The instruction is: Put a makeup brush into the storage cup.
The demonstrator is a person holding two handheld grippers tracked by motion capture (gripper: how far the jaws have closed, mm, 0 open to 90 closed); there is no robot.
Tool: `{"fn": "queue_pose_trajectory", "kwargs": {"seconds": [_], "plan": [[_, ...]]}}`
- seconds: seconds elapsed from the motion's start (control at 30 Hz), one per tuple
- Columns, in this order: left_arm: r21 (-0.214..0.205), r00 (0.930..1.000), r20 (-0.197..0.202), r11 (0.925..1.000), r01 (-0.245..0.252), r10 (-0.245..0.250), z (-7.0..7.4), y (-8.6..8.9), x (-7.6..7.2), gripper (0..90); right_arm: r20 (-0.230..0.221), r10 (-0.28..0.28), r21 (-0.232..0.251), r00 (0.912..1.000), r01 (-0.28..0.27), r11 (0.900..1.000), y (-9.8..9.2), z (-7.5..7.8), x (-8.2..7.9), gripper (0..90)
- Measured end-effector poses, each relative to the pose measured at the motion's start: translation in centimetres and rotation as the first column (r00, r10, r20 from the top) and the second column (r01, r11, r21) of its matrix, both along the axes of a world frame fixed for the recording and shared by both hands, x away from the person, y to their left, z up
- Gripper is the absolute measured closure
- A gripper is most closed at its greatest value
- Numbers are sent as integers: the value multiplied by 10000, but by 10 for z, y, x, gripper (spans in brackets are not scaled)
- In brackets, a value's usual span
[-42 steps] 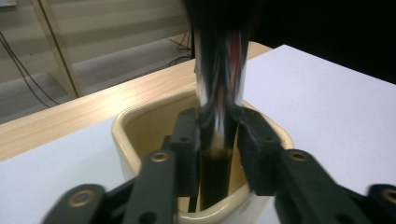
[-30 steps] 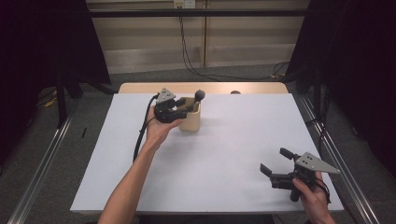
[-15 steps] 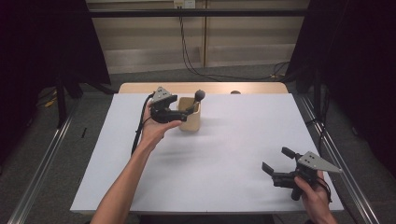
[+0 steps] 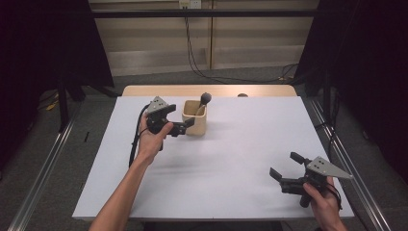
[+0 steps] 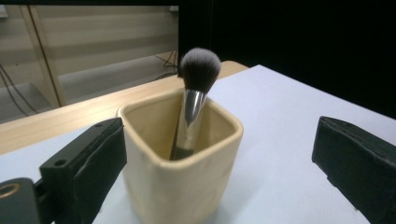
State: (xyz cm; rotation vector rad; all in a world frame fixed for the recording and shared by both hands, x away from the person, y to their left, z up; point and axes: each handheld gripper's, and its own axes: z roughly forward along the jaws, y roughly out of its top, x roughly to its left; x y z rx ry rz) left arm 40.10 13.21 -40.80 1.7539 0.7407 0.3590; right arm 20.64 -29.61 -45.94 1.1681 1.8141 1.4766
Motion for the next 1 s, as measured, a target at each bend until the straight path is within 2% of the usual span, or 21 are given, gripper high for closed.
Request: {"fn": "queue_pose_trajectory", "kwargs": {"seconds": [0.13,0.2,0.37,0.5,0.73,0.87,0.93,1.0], "plan": [[-38,9997,19,9997,-229,229,2,9,-4,29,19,-34,-37,10000,34,10000,0,1,-1,0],[114,9994,170,9995,-299,297,3,12,-9,30,17,-75,-24,10000,75,10000,0,1,-1,0],[329,9990,204,9987,-393,387,5,19,-20,39,6,-101,-53,9999,101,9999,-1,1,-1,0],[172,9986,194,9986,-499,496,8,23,-26,36,31,-103,-87,9999,103,9999,-1,1,-1,1],[160,9983,461,9992,-362,355,11,30,-42,35,27,-93,-99,10000,93,9999,-1,1,-1,0],[247,9995,280,9996,-158,151,6,33,-50,42,15,-92,-89,10000,92,9999,-1,1,-2,0],[379,9988,336,9986,-356,344,5,37,-56,42,8,-112,-58,9999,112,9999,-1,1,-1,0],[220,9988,296,9990,-388,381,3,40,-60,43,33,-109,-107,9999,109,9999,-1,1,-2,0]]}}
